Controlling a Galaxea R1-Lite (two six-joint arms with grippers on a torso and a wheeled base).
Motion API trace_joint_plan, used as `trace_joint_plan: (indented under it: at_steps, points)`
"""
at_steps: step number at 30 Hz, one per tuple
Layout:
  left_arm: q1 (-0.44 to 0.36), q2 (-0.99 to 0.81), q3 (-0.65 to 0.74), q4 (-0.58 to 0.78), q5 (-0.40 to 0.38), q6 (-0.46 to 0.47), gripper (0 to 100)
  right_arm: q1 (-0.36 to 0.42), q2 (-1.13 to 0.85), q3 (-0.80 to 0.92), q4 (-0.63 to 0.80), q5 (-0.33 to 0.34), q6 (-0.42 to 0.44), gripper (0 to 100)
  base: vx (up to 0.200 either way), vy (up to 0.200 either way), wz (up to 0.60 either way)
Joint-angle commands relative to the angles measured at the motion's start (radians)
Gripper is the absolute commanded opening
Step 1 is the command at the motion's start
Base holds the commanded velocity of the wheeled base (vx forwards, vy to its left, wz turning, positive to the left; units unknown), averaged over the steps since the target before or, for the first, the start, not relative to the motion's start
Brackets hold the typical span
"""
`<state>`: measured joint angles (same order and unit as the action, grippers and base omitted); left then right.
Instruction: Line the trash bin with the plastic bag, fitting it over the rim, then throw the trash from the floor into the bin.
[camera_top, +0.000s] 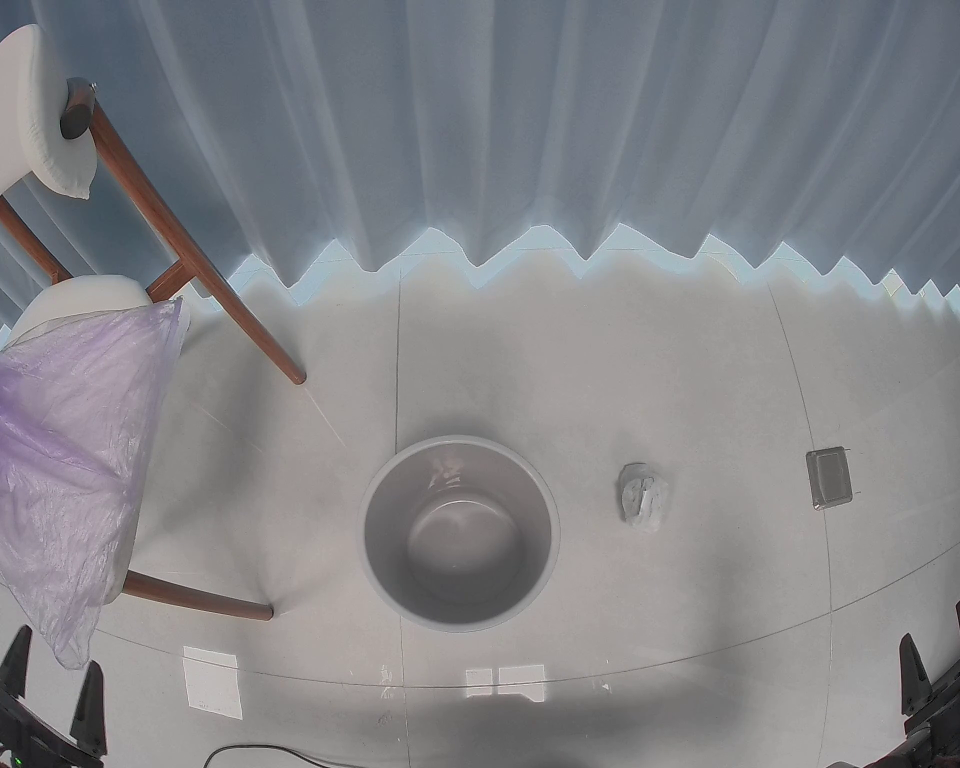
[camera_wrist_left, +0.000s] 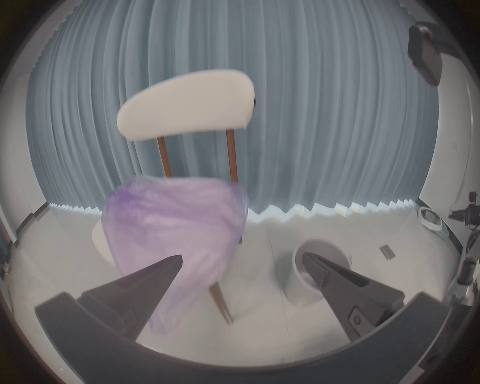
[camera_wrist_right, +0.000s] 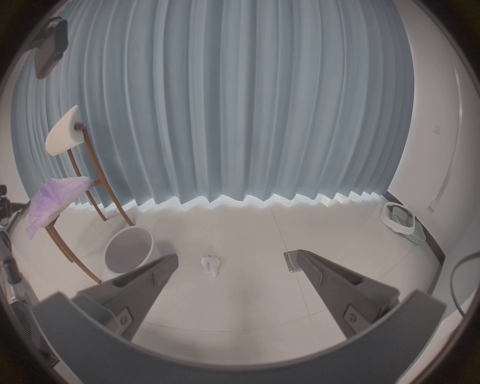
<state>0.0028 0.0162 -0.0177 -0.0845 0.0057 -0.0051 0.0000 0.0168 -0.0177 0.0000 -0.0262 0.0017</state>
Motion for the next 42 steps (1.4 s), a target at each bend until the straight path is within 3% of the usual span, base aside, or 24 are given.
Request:
trace_joint_plan:
  at_steps: [1, 4, 12, 20, 26, 32, 42]
  points:
    - [0.002, -0.016, 0.018, -0.187, 0.013, 0.002, 100, 0.000, -0.015, 0.018, 0.000, 0.000, 0.000, 100, 0.000, 0.000, 0.00]
    - [0.002, -0.016, 0.018, -0.204, 0.022, 0.004, 100, 0.000, -0.015, 0.018, 0.000, 0.000, 0.000, 100, 0.000, 0.000, 0.00]
    - [-0.001, -0.016, -0.007, -0.437, 0.011, -0.003, 100, 0.000, -0.015, 0.018, 0.000, 0.000, 0.000, 100, 0.000, 0.000, 0.00]
    - [-0.060, 0.148, -0.301, -0.190, -0.056, 0.094, 100, 0.000, -0.015, 0.018, 0.000, 0.000, 0.000, 100, 0.000, 0.000, 0.00]
    - [-0.047, 0.268, -0.311, -0.127, -0.059, 0.155, 100, 0.000, -0.015, 0.018, 0.000, 0.000, 0.000, 100, 0.000, 0.000, 0.00]
    - [-0.050, 0.343, -0.315, 0.015, -0.058, 0.275, 100, 0.000, -0.015, 0.018, 0.000, 0.000, 0.000, 100, 0.000, 0.000, 0.00]
    - [-0.086, 0.467, -0.400, 0.175, -0.069, 0.656, 100, 0.000, -0.015, 0.018, 0.000, 0.000, 0.000, 100, 0.000, 0.000, 0.00]
